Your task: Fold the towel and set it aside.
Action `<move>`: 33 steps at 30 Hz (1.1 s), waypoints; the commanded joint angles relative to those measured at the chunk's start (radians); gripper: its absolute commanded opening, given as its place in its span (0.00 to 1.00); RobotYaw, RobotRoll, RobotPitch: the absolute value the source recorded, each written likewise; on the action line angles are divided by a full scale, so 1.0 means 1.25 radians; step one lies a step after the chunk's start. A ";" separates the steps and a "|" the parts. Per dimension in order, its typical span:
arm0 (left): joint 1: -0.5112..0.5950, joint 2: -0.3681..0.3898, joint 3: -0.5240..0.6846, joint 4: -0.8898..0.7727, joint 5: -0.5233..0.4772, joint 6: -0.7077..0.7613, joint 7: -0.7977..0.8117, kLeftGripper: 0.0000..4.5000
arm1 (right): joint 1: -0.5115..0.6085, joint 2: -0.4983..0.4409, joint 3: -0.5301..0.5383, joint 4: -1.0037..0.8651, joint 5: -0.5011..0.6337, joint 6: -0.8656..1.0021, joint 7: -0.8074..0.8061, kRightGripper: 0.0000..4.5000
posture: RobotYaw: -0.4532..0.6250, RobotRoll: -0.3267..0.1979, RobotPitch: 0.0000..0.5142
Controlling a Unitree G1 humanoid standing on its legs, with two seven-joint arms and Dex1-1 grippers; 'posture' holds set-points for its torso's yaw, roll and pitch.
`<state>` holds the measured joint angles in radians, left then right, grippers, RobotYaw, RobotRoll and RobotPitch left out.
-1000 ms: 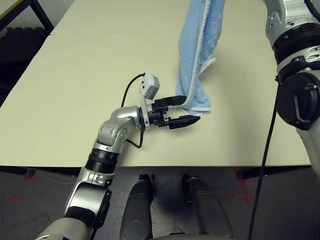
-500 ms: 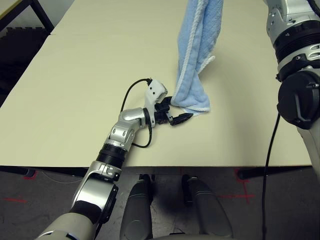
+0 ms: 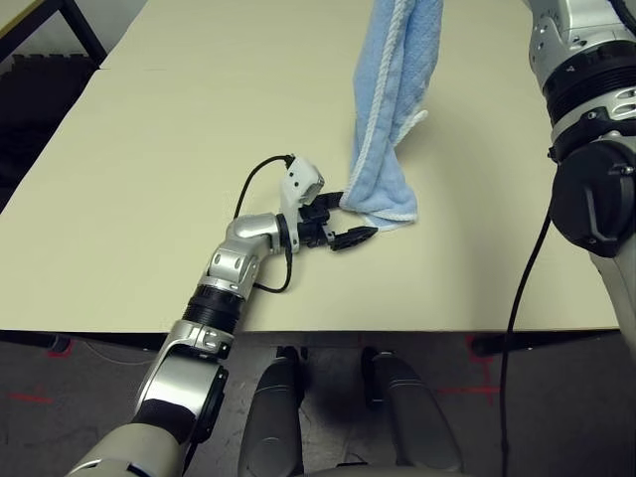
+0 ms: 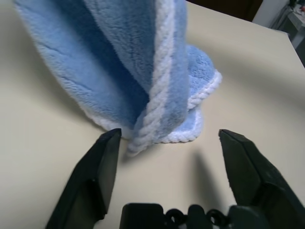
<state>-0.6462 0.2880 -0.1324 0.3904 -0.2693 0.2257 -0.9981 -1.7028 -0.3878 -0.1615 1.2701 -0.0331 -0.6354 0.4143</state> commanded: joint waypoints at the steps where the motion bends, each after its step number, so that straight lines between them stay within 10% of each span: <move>1: 0.011 -0.010 0.002 -0.013 -0.005 0.005 0.003 0.63 | -0.008 -0.003 0.002 0.003 0.001 -0.003 0.008 0.00 | 0.40 0.62 0.47; 8: -0.004 -0.038 0.007 0.002 -0.002 -0.006 0.017 0.02 | -0.006 -0.002 0.000 0.002 0.003 -0.003 0.016 0.00 | 0.40 0.62 0.47; 18: 0.002 -0.006 0.012 -0.015 0.003 0.006 0.004 0.01 | 0.007 -0.010 0.000 0.001 0.003 -0.001 0.025 0.00 | 0.40 0.62 0.45; 33: 0.050 0.280 0.161 -0.224 0.018 0.110 0.111 0.01 | 0.262 -0.090 -0.045 -0.039 0.073 0.049 0.076 0.00 | 0.46 0.62 0.51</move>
<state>-0.5794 0.6231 0.0473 0.1430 -0.2394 0.3344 -0.8796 -1.4001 -0.4762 -0.1927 1.2492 0.0296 -0.5819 0.4960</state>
